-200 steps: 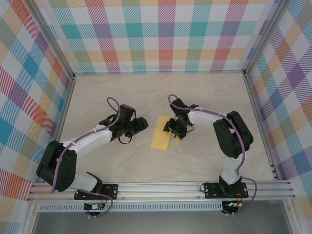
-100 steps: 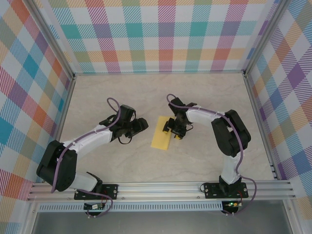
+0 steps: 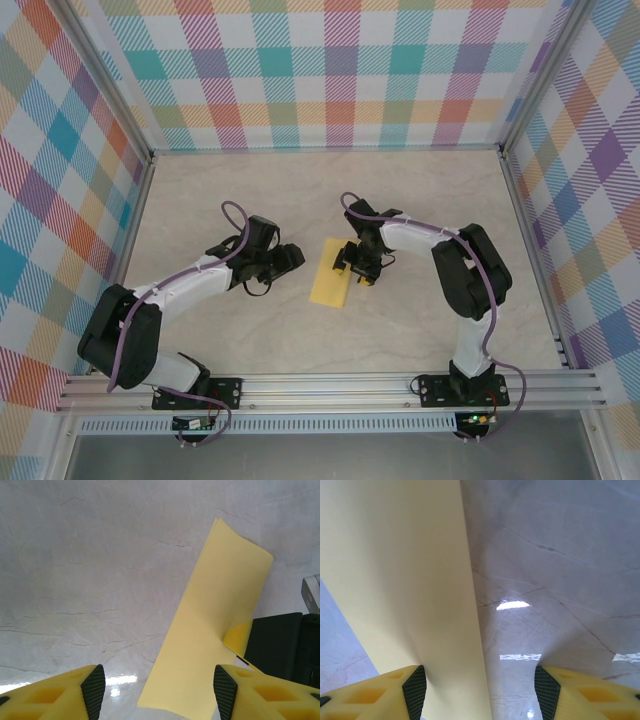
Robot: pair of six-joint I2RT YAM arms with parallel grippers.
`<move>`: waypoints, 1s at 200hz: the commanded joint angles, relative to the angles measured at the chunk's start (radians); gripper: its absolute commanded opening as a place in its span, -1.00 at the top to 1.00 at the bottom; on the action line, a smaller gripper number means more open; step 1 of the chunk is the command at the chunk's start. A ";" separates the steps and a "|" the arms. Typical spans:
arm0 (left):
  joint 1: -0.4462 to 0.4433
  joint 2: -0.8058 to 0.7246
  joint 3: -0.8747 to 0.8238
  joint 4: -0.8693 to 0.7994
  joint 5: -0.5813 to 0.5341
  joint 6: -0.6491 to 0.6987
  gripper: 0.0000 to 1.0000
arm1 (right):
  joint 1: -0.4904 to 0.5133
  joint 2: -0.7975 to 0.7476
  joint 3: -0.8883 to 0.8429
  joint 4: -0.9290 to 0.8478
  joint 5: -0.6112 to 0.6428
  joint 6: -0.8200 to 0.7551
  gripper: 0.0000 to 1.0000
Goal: Fold a paper plane with a square sheet of paper (pick it up from the middle)
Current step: Hold the square sheet of paper at the center of the table.
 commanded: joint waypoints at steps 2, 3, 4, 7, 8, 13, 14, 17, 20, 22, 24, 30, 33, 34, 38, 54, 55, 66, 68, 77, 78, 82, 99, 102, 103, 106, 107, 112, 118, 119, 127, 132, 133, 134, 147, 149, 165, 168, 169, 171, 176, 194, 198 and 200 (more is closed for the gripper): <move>0.012 0.009 -0.006 0.003 0.018 0.006 -0.21 | 0.010 0.062 0.006 0.016 0.009 -0.006 -0.25; 0.012 0.010 -0.005 0.004 0.018 0.006 -0.20 | 0.010 0.063 0.007 0.016 0.010 -0.007 -0.25; 0.012 0.010 -0.005 0.004 0.019 0.006 -0.20 | 0.010 0.063 0.008 0.013 0.010 -0.008 -0.25; 0.012 0.010 -0.007 0.005 0.020 0.005 -0.19 | 0.010 0.064 0.009 0.010 0.010 -0.010 -0.24; 0.012 0.010 -0.006 0.005 0.021 0.005 -0.18 | 0.011 0.064 0.009 0.008 0.010 -0.010 -0.24; 0.012 0.009 -0.008 0.008 0.023 0.005 -0.17 | 0.010 0.064 0.009 0.006 0.011 -0.012 -0.24; 0.012 0.009 -0.008 0.009 0.024 0.006 -0.17 | 0.010 0.065 0.010 0.005 0.011 -0.012 -0.24; 0.012 0.010 -0.008 0.011 0.025 0.007 -0.16 | 0.010 0.066 0.009 0.004 0.011 -0.016 -0.24; 0.012 0.010 -0.008 0.014 0.029 0.006 -0.15 | 0.010 0.066 0.009 0.004 0.012 -0.016 -0.24; 0.012 0.011 -0.009 0.017 0.031 0.006 -0.14 | 0.010 0.066 0.008 0.004 0.011 -0.017 -0.24; 0.012 0.012 -0.008 0.019 0.034 0.006 -0.13 | 0.010 0.066 0.007 0.003 0.013 -0.018 -0.24; 0.012 0.014 -0.008 0.024 0.042 0.008 -0.09 | 0.010 0.066 0.005 0.003 0.014 -0.020 -0.23; 0.012 0.016 -0.007 0.027 0.045 0.007 -0.07 | 0.010 0.066 0.004 0.002 0.015 -0.020 -0.24; 0.012 0.017 -0.007 0.028 0.047 0.007 -0.06 | 0.010 0.066 0.004 0.000 0.016 -0.020 -0.24; 0.012 0.018 -0.005 0.031 0.051 0.008 -0.05 | 0.010 0.066 0.004 -0.001 0.017 -0.020 -0.24; 0.012 0.034 0.000 0.055 0.082 0.007 0.11 | 0.010 0.069 0.000 -0.001 0.019 -0.017 -0.24; 0.012 0.037 0.001 0.058 0.085 0.007 0.13 | 0.010 0.069 0.000 0.000 0.019 -0.017 -0.24; 0.012 0.060 0.009 0.086 0.123 0.005 0.39 | 0.010 0.072 -0.002 0.002 0.019 -0.014 -0.24; 0.012 0.065 0.011 0.092 0.132 0.003 0.45 | 0.010 0.073 -0.002 0.001 0.019 -0.014 -0.24; 0.012 0.090 0.023 0.112 0.168 0.002 0.76 | 0.010 0.075 -0.004 0.001 0.020 -0.012 -0.24; 0.012 0.092 0.025 0.114 0.173 0.001 0.79 | 0.010 0.075 -0.005 0.002 0.021 -0.011 -0.24; 0.012 0.104 0.032 0.120 0.185 0.001 0.90 | 0.010 0.075 -0.005 0.004 0.021 -0.011 -0.24; 0.009 0.157 0.066 0.143 0.228 0.007 1.00 | 0.010 0.077 -0.009 0.006 0.022 -0.008 -0.24; 0.009 0.168 0.071 0.147 0.233 0.008 1.00 | 0.010 0.077 -0.010 0.006 0.022 -0.006 -0.25; 0.009 0.170 0.073 0.149 0.235 0.008 1.00 | 0.009 0.077 -0.010 0.006 0.022 -0.006 -0.25; 0.008 0.180 0.079 0.152 0.241 0.007 1.00 | 0.010 0.077 -0.011 0.007 0.023 -0.006 -0.25; 0.009 0.182 0.081 0.153 0.242 0.008 1.00 | 0.010 0.077 -0.011 0.006 0.023 -0.006 -0.25; 0.007 0.199 0.089 0.159 0.249 0.007 1.00 | 0.010 0.078 -0.011 0.007 0.023 -0.004 -0.25; 0.007 0.217 0.101 0.163 0.258 0.007 1.00 | 0.009 0.080 -0.011 0.006 0.022 -0.004 -0.25; 0.006 0.220 0.103 0.164 0.259 0.007 1.00 | 0.009 0.080 -0.011 0.006 0.022 -0.004 -0.25; 0.004 0.242 0.118 0.167 0.270 0.008 1.00 | 0.010 0.082 -0.011 0.009 0.021 -0.004 -0.25; 0.002 0.255 0.128 0.170 0.274 0.007 1.00 | 0.010 0.084 -0.011 0.009 0.020 -0.003 -0.25; 0.002 0.258 0.132 0.170 0.274 0.007 1.00 | 0.010 0.084 -0.010 0.009 0.019 -0.003 -0.25; 0.001 0.260 0.133 0.170 0.274 0.007 1.00 | 0.010 0.084 -0.010 0.009 0.020 -0.002 -0.25; -0.005 0.290 0.157 0.170 0.277 0.010 1.00 | 0.010 0.086 -0.011 0.009 0.019 -0.002 -0.25; -0.006 0.294 0.160 0.169 0.278 0.010 1.00 | 0.010 0.085 -0.011 0.009 0.019 -0.002 -0.25; -0.014 0.325 0.181 0.168 0.279 0.010 1.00 | 0.010 0.084 -0.013 0.008 0.021 -0.003 -0.25; -0.015 0.329 0.183 0.170 0.279 0.010 1.00 | 0.010 0.084 -0.013 0.008 0.021 -0.001 -0.25; -0.015 0.331 0.184 0.170 0.279 0.011 1.00 | 0.010 0.084 -0.013 0.007 0.021 -0.002 -0.25; -0.016 0.335 0.184 0.171 0.280 0.011 1.00 | 0.010 0.085 -0.013 0.008 0.021 -0.001 -0.25; -0.018 0.342 0.188 0.174 0.282 0.011 1.00 | 0.010 0.086 -0.014 0.008 0.019 -0.001 -0.25; -0.026 0.369 0.197 0.181 0.289 0.013 1.00 | 0.010 0.086 -0.016 0.008 0.019 0.000 -0.25; -0.027 0.374 0.201 0.184 0.290 0.016 1.00 | 0.010 0.085 -0.016 0.009 0.019 0.000 -0.25; -0.028 0.377 0.201 0.184 0.290 0.015 1.00 | 0.010 0.084 -0.017 0.009 0.020 0.000 -0.25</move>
